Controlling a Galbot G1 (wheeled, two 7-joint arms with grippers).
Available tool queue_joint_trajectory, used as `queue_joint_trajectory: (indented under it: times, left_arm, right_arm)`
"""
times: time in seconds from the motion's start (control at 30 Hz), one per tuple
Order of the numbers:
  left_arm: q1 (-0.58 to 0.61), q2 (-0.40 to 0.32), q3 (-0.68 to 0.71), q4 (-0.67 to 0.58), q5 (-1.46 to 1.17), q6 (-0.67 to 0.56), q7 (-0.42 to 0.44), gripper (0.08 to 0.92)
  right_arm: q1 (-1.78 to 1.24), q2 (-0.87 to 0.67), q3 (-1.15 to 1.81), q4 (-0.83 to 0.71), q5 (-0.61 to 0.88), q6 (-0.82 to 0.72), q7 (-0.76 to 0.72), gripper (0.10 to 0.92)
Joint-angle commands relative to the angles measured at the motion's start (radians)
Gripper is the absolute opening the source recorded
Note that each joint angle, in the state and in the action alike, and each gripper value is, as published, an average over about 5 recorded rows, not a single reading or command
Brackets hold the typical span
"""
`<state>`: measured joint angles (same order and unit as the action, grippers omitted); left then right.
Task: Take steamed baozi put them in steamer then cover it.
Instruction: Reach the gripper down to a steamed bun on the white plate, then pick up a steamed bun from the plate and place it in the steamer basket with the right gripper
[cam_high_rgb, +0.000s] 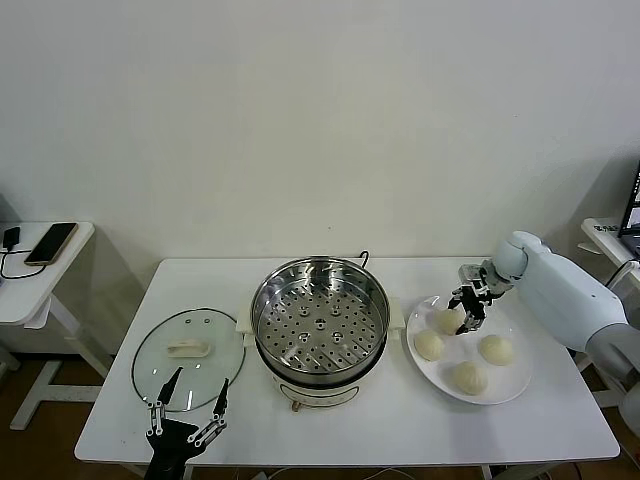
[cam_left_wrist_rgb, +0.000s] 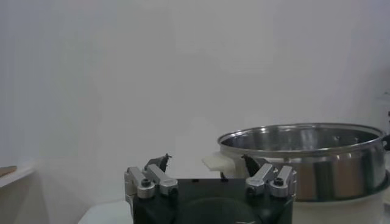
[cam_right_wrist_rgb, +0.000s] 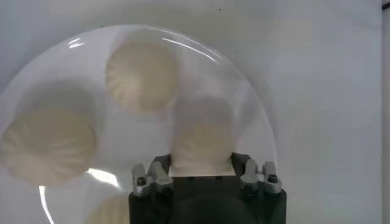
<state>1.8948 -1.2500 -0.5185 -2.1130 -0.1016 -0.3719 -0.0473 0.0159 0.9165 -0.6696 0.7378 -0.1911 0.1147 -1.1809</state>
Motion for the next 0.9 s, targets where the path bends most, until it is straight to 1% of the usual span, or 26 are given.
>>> queue_joint_trajectory:
  times: [0.03,0.23,0.37,0.5,0.7,0.9]
  left_arm:
    - [0.000,0.003,-0.001,-0.009,0.000,0.000,-0.002,0.823]
    - [0.000,0.007,-0.001,-0.023,0.000,0.002,-0.003,0.823]
    - [0.003,0.005,0.000,-0.034,0.000,0.003,-0.004,0.823]
    - [0.006,0.002,-0.001,-0.042,0.000,-0.001,-0.005,0.823]
    - [0.006,0.002,-0.002,-0.043,0.000,-0.006,-0.008,0.823]
    - [0.007,-0.001,-0.001,-0.046,0.000,-0.007,-0.009,0.823]
  right_arm:
    - [0.077,-0.060,-0.041,0.169,0.023,0.043,-0.020,0.609]
    - [0.327,-0.089,-0.165,0.383,0.102,0.247,-0.072,0.622]
    - [0.506,-0.022,-0.274,0.467,0.143,0.350,-0.076,0.629]
    - [0.598,0.056,-0.341,0.528,0.138,0.420,-0.072,0.641]
    - [0.572,0.145,-0.367,0.618,0.056,0.474,-0.071,0.645]
    - [0.477,0.227,-0.359,0.599,-0.074,0.515,-0.062,0.646]
